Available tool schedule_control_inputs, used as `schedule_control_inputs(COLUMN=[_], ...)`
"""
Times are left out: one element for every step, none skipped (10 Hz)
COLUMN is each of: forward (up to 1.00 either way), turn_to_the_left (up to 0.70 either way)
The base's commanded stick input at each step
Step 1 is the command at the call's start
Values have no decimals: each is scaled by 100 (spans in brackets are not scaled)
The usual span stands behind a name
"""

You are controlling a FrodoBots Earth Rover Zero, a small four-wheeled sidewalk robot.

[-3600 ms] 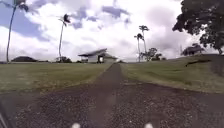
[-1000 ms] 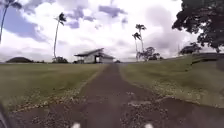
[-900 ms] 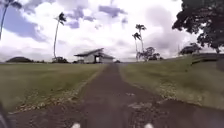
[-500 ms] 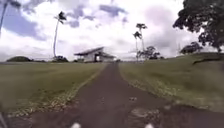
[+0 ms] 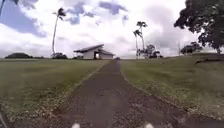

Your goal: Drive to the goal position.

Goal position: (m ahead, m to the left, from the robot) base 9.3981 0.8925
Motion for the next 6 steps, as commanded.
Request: schedule_control_inputs(forward=[70, 70, 70, 70, 70, 70], turn_to_the_left=[0, 0, 0, 0, 0, 0])
